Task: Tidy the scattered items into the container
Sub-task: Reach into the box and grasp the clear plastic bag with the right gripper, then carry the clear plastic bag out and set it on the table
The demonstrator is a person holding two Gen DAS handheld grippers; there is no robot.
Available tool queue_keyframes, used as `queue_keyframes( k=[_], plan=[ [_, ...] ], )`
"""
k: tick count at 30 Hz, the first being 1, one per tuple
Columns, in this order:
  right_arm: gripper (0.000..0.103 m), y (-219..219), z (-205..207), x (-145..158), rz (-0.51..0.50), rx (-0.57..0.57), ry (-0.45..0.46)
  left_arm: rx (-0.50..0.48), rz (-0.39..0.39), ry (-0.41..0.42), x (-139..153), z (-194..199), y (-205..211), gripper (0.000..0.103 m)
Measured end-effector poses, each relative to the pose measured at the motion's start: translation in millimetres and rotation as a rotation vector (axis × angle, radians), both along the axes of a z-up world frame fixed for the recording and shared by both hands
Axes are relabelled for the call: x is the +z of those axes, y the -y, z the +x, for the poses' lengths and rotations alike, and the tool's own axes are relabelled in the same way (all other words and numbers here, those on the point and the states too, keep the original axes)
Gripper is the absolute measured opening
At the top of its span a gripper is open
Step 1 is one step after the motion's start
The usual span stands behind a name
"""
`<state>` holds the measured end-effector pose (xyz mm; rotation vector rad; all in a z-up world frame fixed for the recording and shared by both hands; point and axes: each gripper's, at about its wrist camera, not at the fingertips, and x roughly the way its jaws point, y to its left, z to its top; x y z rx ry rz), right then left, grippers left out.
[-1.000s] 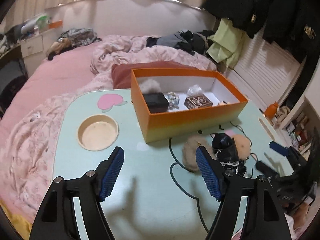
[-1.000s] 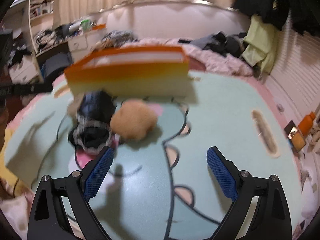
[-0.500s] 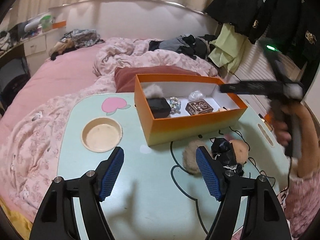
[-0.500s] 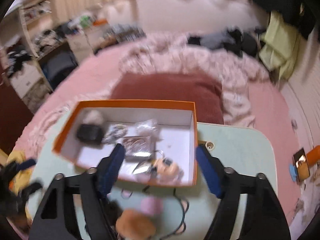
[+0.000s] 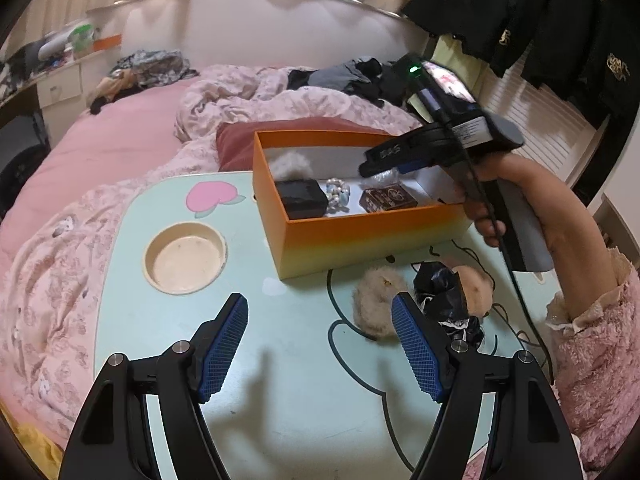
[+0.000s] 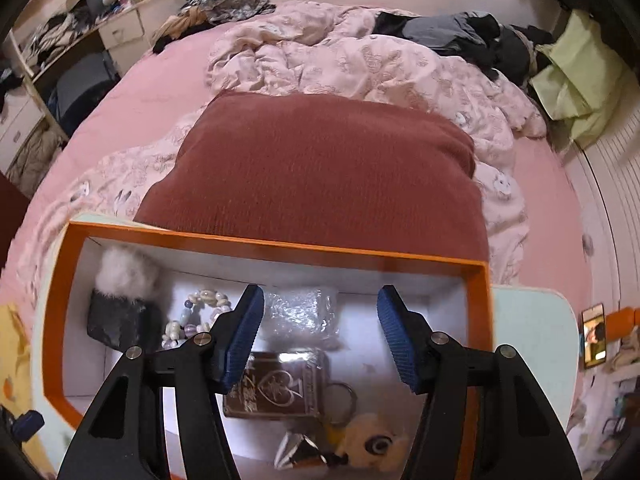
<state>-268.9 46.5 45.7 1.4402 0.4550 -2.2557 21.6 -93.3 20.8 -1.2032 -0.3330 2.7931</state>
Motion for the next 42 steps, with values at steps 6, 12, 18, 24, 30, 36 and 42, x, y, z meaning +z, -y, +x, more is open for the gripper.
queue_keyframes(
  k=[6,12,18,24,30,36,42],
  plan=[
    [0.036,0,-7,-10,0.003,0.003,0.075,-0.004,0.005,0.004,-1,1,-3,0.074],
    [0.035,-27,16,32,-0.198,0.014,-0.035,0.009,0.010,0.007,0,1,0,0.074],
    [0.035,-80,83,75,-0.288,0.086,-0.174,0.020,0.015,0.014,0,-1,2,0.074],
    [0.035,-156,144,49,-0.311,0.034,-0.212,0.017,0.042,0.031,-1,-7,-2,0.074],
    [0.035,-189,156,-5,-0.324,-0.057,-0.139,-0.045,0.119,0.040,13,-29,-16,0.074],
    [0.039,-181,167,-8,-0.331,0.007,-0.176,-0.058,0.168,0.114,28,-86,-34,0.074],
    [0.079,-191,190,12,-0.451,-0.003,-0.327,0.024,0.122,0.262,19,-153,-57,0.074]
  ],
)
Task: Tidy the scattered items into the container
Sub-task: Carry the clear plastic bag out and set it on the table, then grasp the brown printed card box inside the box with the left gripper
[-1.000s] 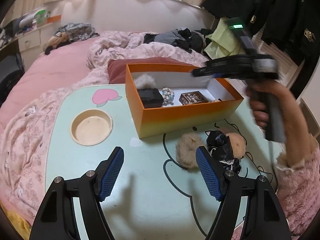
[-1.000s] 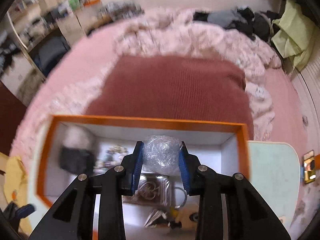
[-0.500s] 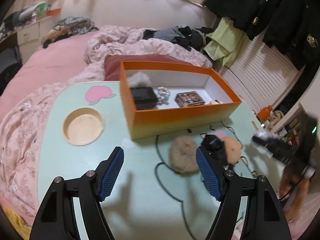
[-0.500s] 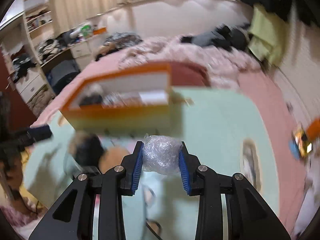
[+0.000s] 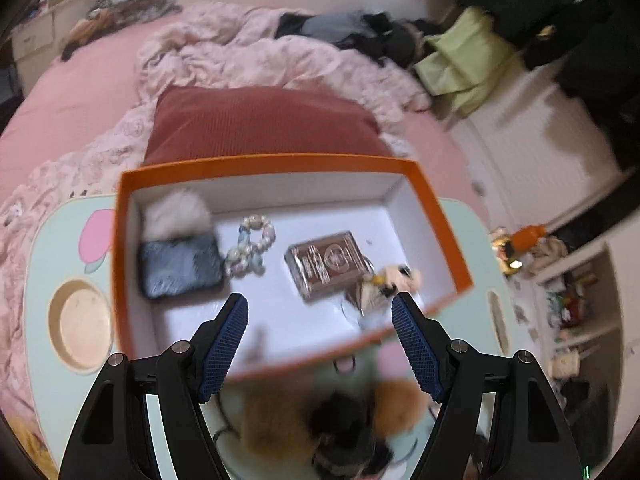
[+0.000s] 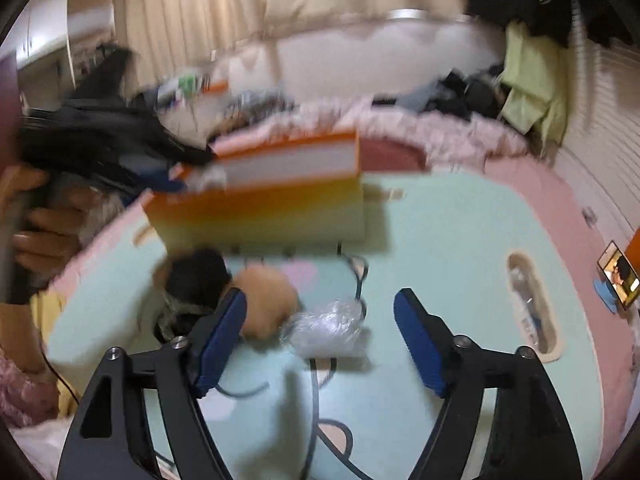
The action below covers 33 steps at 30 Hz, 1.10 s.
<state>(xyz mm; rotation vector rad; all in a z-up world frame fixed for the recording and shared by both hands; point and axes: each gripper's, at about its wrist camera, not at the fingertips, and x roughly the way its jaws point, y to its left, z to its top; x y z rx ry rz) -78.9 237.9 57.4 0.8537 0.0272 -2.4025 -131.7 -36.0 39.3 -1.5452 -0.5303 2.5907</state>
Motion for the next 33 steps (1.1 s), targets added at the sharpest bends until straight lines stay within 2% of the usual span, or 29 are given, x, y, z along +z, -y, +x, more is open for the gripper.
queue_keyframes(
  k=[2,5,9,11,14,15,16,18,21,24,30,33],
  plan=[
    [0.080,-6,2,5,-0.037,-0.004,-0.003,0.017,-0.006,0.026,-3,-15,-9,0.074],
    [0.080,-9,-1,8,-0.066,-0.006,0.021,-0.010,0.038,0.077,-8,-34,-23,0.074],
    [0.080,-9,-2,5,-0.074,-0.006,0.039,-0.002,0.024,0.148,-25,-54,-31,0.071],
    [0.080,-7,-2,2,-0.072,-0.001,0.051,0.017,-0.010,0.131,-26,-57,-33,0.070],
    [0.080,-6,-1,-1,-0.075,0.005,0.057,0.033,-0.089,0.123,-27,-61,-36,0.056],
    [0.080,-6,-1,-2,-0.074,0.006,0.060,0.028,-0.119,0.123,-27,-62,-38,0.047],
    [0.080,-5,-1,-3,-0.075,0.006,0.063,0.015,-0.130,0.142,-32,-64,-39,0.043],
    [0.080,-5,-2,-5,-0.077,0.004,0.070,0.025,-0.113,0.137,-33,-68,-36,0.045],
    [0.080,-4,-3,-8,-0.077,-0.002,0.088,0.059,-0.072,0.185,-36,-74,-33,0.060],
    [0.080,-5,-4,-10,-0.081,-0.001,0.102,0.029,-0.028,0.234,-43,-81,-37,0.065],
    [0.080,-6,-4,-10,-0.088,0.002,0.101,0.065,-0.098,0.245,-43,-88,-52,0.074],
    [0.080,-5,-3,-12,-0.088,0.006,0.101,0.050,-0.208,0.218,-45,-92,-63,0.076]
  ],
)
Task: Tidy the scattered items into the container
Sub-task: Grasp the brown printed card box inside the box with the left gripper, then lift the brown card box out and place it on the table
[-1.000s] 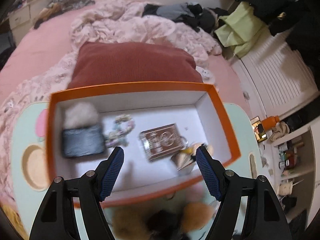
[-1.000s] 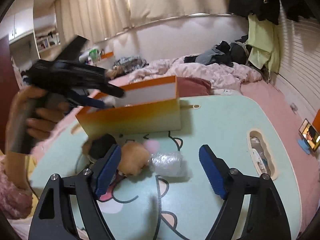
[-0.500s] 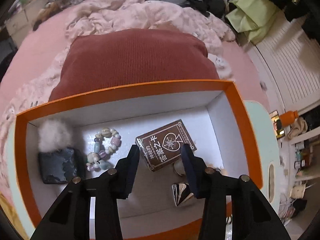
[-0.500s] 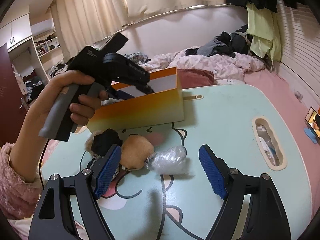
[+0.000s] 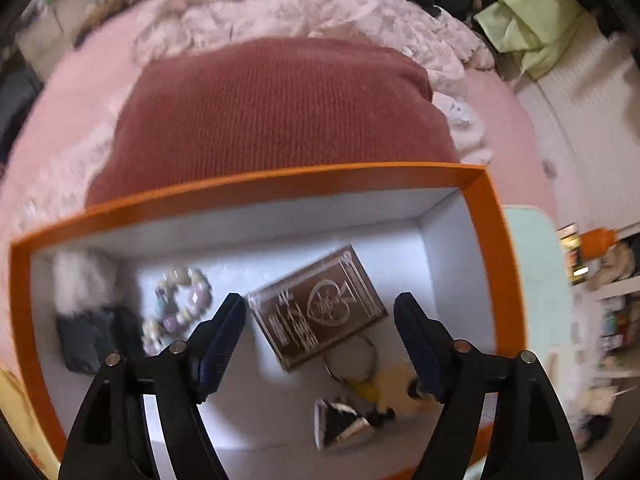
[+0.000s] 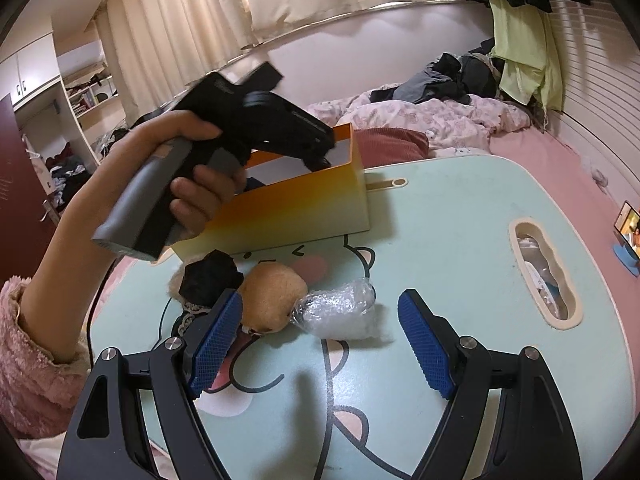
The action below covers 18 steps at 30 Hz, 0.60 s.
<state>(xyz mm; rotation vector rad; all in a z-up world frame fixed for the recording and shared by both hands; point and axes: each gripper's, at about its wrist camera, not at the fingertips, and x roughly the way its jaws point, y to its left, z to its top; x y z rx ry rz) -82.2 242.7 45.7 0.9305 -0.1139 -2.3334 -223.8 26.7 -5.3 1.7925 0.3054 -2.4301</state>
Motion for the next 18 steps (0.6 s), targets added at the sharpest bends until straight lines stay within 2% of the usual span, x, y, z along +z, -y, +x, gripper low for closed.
queue_keyframes(
  k=[1,2,8,13,14,18],
  plan=[
    [0.080,0,0,-1,-0.001,0.001,0.001,-0.013,-0.036,-0.005,0,-1,-3,0.068],
    [0.080,-1,0,-2,-0.002,0.000,0.004,-0.030,-0.073,-0.012,0,0,-6,0.068],
    [0.080,-4,-2,-4,-0.016,-0.006,0.020,-0.101,-0.048,-0.025,6,5,4,0.068],
    [0.080,-5,-1,-4,-0.022,-0.003,0.022,-0.121,0.060,-0.166,45,32,23,0.068],
    [0.080,-5,-1,-5,-0.020,-0.003,0.024,-0.135,0.085,-0.207,60,46,28,0.068],
    [0.080,-5,-3,-6,-0.020,-0.004,0.037,-0.221,0.172,-0.311,87,98,42,0.068]
  ],
)
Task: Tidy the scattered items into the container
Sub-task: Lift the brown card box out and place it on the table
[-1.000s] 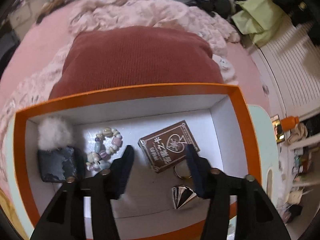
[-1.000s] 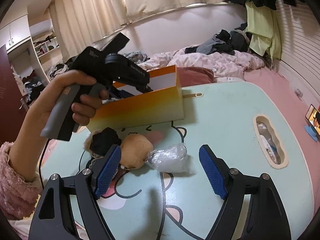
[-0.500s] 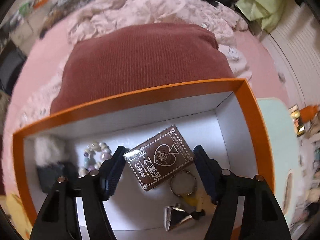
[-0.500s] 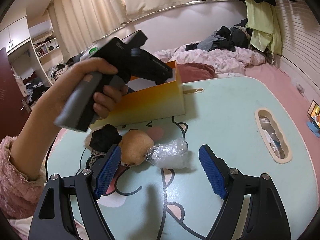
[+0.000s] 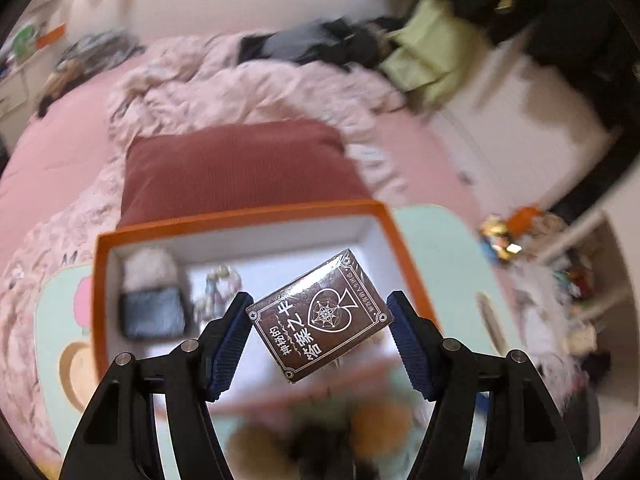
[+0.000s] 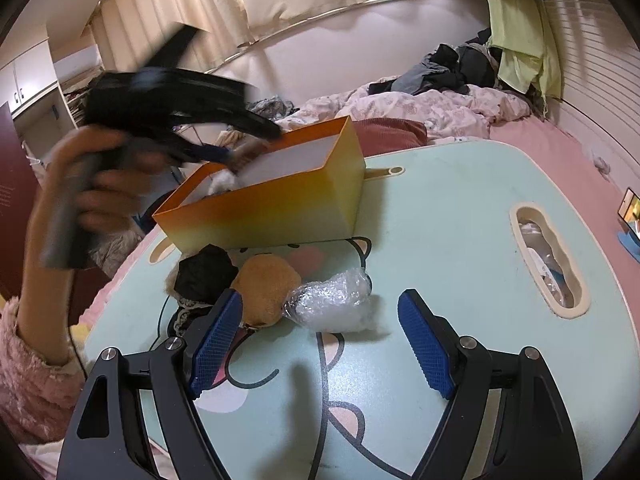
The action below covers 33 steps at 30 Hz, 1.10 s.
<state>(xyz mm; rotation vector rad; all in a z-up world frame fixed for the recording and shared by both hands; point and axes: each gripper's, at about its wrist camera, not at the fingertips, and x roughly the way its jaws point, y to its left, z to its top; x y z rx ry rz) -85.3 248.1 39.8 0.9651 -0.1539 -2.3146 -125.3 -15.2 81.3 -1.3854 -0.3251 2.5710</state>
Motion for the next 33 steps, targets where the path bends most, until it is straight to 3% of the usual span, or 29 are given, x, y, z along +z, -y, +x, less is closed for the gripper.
queue_keyframes(
  k=[3,8,13,17,21,24,27,30,33],
  plan=[
    [0.080,-1,-1,-1,-0.002,-0.001,0.006,-0.014,0.017,-0.042,-3,44,18,0.068],
    [0.080,-1,-4,-3,-0.009,0.003,0.027,0.050,-0.027,-0.027,-46,92,45,0.068],
    [0.080,1,-4,-3,0.007,-0.007,0.028,0.076,-0.005,0.006,-80,106,53,0.068],
    [0.080,1,-1,-2,0.021,-0.011,0.015,0.039,-0.150,-0.005,-88,110,34,0.068],
    [0.080,14,-4,17,0.064,-0.009,-0.028,-0.034,-0.140,-0.021,-89,121,19,0.068],
    [0.080,36,-13,53,0.059,0.043,-0.068,-0.079,-0.097,-0.020,-87,124,12,0.068],
    [0.080,73,-39,75,0.096,0.108,-0.030,-0.059,-0.090,-0.025,-81,126,15,0.071],
    [0.080,126,-74,74,0.195,0.189,0.057,-0.032,-0.076,-0.042,-73,130,24,0.076],
    [0.080,174,-108,54,0.256,0.260,0.166,-0.010,-0.060,-0.065,-63,134,37,0.077]
  ],
)
